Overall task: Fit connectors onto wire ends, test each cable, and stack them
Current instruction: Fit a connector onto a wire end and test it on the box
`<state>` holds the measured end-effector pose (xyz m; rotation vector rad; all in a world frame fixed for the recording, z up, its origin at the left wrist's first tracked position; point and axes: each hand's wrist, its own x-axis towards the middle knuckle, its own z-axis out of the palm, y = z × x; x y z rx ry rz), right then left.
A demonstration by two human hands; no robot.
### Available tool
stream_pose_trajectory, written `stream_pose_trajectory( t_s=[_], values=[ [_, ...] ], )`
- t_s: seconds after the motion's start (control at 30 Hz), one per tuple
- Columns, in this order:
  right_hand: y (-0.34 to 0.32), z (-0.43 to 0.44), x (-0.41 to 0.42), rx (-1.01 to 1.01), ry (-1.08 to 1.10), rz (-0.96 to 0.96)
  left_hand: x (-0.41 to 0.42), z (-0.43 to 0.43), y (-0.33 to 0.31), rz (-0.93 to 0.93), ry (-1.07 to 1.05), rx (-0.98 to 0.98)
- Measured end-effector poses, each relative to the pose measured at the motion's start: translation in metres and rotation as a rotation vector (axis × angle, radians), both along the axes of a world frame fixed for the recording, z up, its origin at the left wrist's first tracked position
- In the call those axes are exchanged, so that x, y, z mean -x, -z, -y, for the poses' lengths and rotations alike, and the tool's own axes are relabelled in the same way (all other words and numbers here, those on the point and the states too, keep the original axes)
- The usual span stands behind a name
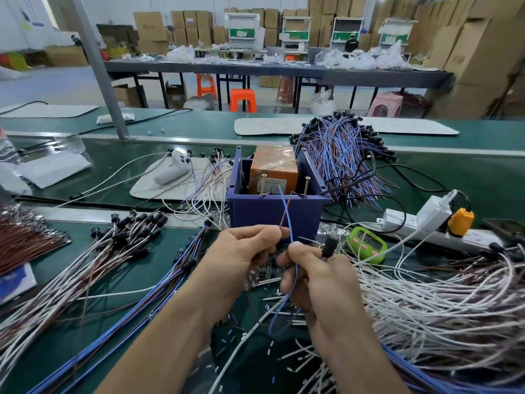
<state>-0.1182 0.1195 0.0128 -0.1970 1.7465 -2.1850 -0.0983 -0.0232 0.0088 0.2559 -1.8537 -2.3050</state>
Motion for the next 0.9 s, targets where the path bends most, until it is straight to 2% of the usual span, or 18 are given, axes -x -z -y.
stream_pose_trajectory(
  t_s=[0.17, 0.3, 0.4, 0.5, 0.63, 0.73, 0.8, 0.9],
  values=[
    [-0.015, 0.0, -0.011, -0.075, -0.101, 0.015, -0.006, -0.001, -0.015, -0.007, 0.044, 0.003],
    [-0.042, -0.032, -0.019, -0.056, -0.05, 0.011, -0.011, -0.007, -0.032, 0.035, -0.073, -0.02],
    [-0.063, -0.082, -0.023, -0.1, -0.058, -0.088, -0.02, -0.014, -0.044, 0.084, -0.096, 0.084],
    [-0.077, -0.137, -0.023, -0.25, -0.101, -0.184, -0.031, -0.026, -0.051, 0.102, -0.072, 0.292],
    [-0.083, -0.2, -0.01, -0.533, 0.024, -0.229, -0.04, -0.061, -0.053, 0.158, 0.105, 0.595],
    [-0.085, -0.24, -0.002, -0.821, 0.089, -0.23, -0.042, -0.098, -0.048, 0.174, 0.222, 0.63],
    [-0.087, -0.26, 0.0, -1.108, 0.13, -0.29, -0.041, -0.125, -0.044, 0.191, 0.287, 0.601],
    [-0.092, -0.275, -0.004, -1.644, 0.148, -0.516, -0.034, -0.157, -0.036, 0.242, 0.271, 0.624]
  ],
)
